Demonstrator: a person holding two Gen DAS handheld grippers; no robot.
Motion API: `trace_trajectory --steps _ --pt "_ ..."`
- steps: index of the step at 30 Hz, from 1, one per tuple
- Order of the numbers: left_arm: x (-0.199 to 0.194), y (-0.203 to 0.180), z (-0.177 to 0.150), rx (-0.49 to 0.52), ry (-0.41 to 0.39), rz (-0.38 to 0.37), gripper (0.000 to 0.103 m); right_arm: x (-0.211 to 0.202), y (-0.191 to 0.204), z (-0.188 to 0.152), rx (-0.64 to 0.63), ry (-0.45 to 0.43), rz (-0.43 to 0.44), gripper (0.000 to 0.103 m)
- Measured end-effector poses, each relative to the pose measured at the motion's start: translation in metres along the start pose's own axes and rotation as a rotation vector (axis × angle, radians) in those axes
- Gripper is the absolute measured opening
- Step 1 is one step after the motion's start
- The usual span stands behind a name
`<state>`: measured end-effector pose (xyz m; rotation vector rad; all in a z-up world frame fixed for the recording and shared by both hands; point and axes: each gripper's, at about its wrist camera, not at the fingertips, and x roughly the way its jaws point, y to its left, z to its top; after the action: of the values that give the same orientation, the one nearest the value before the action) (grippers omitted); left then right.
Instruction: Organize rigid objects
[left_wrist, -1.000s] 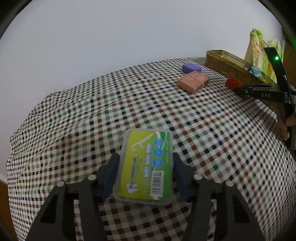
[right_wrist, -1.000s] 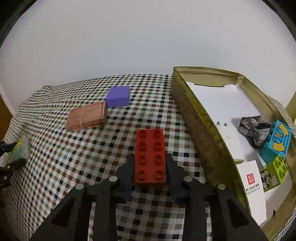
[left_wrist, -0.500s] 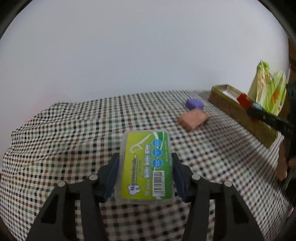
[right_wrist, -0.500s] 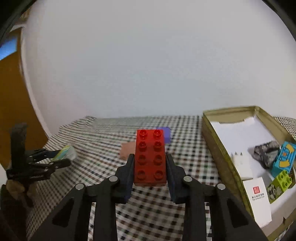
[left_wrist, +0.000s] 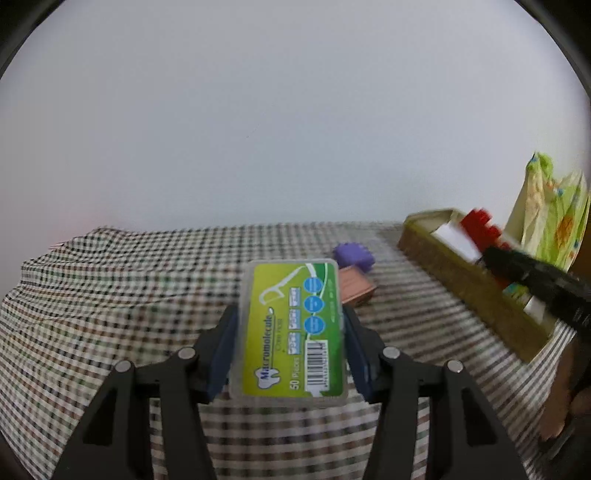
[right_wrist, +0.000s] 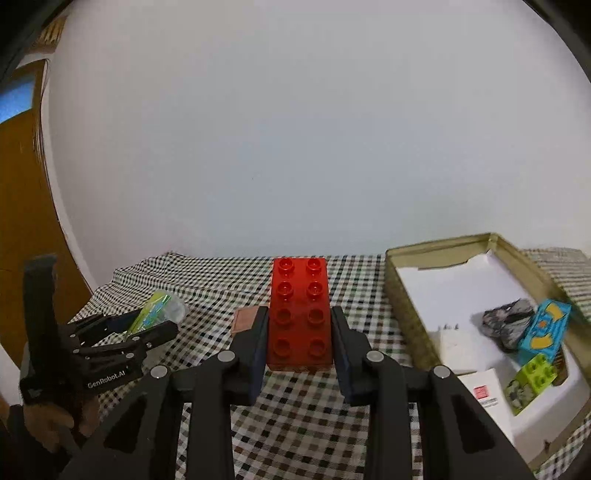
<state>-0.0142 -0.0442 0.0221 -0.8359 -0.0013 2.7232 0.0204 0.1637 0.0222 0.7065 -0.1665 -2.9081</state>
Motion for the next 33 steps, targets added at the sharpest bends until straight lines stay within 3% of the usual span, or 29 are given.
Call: trace_trajectory --steps 8,22,26,33 --pt "0.008 -0.056 0.011 -0.018 -0.038 -0.031 0.054 -0.026 -0.022 0.01 0.021 -0.047 -0.013 0.034" --pt "0.039 -0.147 0.044 -0.024 -0.067 -0.081 0.054 -0.057 -0.114 0.029 0.131 -0.106 -0.106 0.034" --pt "0.042 -0.173 0.052 0.007 -0.073 -0.104 0.054 -0.06 -0.133 0.031 0.07 -0.122 -0.207 0.034" --pt "0.066 -0.208 0.066 0.014 -0.042 -0.117 0.054 -0.052 -0.173 0.035 0.097 -0.077 -0.278 0.034"
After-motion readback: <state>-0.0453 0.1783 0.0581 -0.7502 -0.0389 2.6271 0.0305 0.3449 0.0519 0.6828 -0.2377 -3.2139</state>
